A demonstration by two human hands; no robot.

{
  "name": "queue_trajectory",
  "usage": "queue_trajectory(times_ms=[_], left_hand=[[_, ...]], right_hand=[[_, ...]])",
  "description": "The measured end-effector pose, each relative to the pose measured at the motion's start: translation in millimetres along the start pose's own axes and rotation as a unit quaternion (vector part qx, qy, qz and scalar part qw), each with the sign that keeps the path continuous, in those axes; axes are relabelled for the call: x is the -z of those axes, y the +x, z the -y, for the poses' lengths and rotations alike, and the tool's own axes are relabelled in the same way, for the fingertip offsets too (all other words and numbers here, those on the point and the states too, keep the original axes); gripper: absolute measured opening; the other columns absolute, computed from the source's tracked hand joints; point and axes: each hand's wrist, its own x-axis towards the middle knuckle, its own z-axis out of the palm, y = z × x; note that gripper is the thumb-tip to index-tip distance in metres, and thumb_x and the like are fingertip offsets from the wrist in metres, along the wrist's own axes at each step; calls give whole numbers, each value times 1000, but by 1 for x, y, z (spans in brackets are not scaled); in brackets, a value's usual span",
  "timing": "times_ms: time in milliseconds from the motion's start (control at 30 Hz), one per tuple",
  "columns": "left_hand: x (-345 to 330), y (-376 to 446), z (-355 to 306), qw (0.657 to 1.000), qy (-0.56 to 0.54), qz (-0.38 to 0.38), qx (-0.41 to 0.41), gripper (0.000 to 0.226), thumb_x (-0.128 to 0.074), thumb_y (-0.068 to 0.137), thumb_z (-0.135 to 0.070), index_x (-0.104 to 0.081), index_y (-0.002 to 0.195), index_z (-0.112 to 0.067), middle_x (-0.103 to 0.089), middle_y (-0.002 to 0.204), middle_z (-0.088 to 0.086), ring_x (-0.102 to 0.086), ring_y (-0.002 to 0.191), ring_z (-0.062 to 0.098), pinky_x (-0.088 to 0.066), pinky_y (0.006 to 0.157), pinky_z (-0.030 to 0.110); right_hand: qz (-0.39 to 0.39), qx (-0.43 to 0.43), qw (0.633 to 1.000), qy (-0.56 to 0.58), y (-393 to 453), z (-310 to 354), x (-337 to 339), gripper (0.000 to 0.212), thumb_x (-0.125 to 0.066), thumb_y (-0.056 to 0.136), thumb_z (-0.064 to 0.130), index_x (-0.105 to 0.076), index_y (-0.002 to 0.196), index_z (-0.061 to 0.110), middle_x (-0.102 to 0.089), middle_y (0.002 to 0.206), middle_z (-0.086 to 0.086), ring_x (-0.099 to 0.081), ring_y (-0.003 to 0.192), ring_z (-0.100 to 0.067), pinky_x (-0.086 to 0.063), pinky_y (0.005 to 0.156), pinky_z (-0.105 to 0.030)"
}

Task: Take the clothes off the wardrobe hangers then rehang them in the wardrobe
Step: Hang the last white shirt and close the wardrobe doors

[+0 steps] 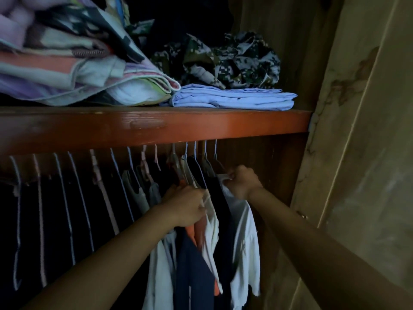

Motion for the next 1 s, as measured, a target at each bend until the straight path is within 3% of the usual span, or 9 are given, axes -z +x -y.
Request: queue_trajectory(times_ms=[233, 400, 500, 567, 667, 767, 867, 933, 1000], left_hand=[[13, -42, -21, 999, 16, 15, 46, 36, -52, 92, -47, -58, 120, -24, -61, 121, 2, -56, 113, 24, -45, 95, 41], [22, -88, -43, 995, 54, 5, 79, 33, -51, 94, -46, -60, 117, -24, -63, 107, 2, -59, 98, 21, -42, 75, 30], [20, -122, -61, 989, 46, 82, 111, 39, -49, 96, -49, -57, 123, -23, -63, 113, 2, -59, 101, 19, -46, 82, 33], [23, -145, -70, 987, 38, 94, 125, 41, -47, 97, -50, -56, 126, -22, -63, 113, 1, -57, 98, 17, -46, 82, 34], [32, -176, -79, 983, 43, 95, 148, 44, -46, 97, -51, -54, 131, -24, -62, 117, 0, -57, 102, 17, -47, 81, 32], [46, -205, -81, 978, 30, 103, 178, 54, -46, 97, -54, -44, 144, -27, -57, 131, -2, -55, 114, 17, -49, 94, 35], [62, -232, -78, 975, 11, 95, 199, 62, -48, 97, -55, -35, 151, -28, -48, 146, -4, -49, 126, 15, -44, 102, 32], [72, -251, -79, 975, 9, 75, 211, 65, -48, 96, -56, -32, 152, -29, -50, 142, -6, -51, 123, 13, -45, 94, 25], [81, -271, -80, 972, 11, 66, 224, 63, -49, 96, -57, -34, 151, -28, -62, 118, -8, -58, 106, 11, -46, 78, 23]], right_hand=[[77, 105, 991, -39, -54, 2, 17, 41, -63, 93, 31, -57, 131, 17, -62, 123, -10, -61, 111, -30, -51, 91, -36], [95, 169, 980, -48, -98, 8, 28, 44, -62, 94, 32, -53, 134, 16, -59, 127, -13, -59, 114, -32, -51, 94, -41], [108, 203, 972, -42, -130, 13, 33, 28, -63, 93, 27, -60, 116, 12, -64, 119, -12, -59, 112, -30, -51, 92, -40], [119, 224, 966, -41, -149, 17, 35, 21, -62, 92, 25, -61, 109, 12, -66, 114, -11, -61, 109, -30, -51, 90, -39], [146, 253, 956, -42, -175, 24, 40, 45, -58, 94, 19, -48, 137, 9, -66, 113, -14, -63, 103, -33, -53, 90, -43], [173, 271, 946, -41, -190, 27, 42, 21, -58, 94, 16, -61, 115, 14, -64, 111, -13, -62, 102, -33, -54, 88, -45], [183, 291, 939, -27, -207, 34, 45, 35, -59, 96, 21, -57, 131, 18, -58, 127, -9, -57, 116, -28, -51, 97, -43], [190, 312, 930, -30, -218, 42, 46, 33, -57, 98, 23, -59, 130, 18, -58, 130, -8, -56, 118, -28, -49, 98, -44], [204, 335, 920, -24, -230, 55, 46, 32, -55, 100, 25, -59, 131, 20, -58, 134, -7, -55, 120, -26, -48, 101, -43]])
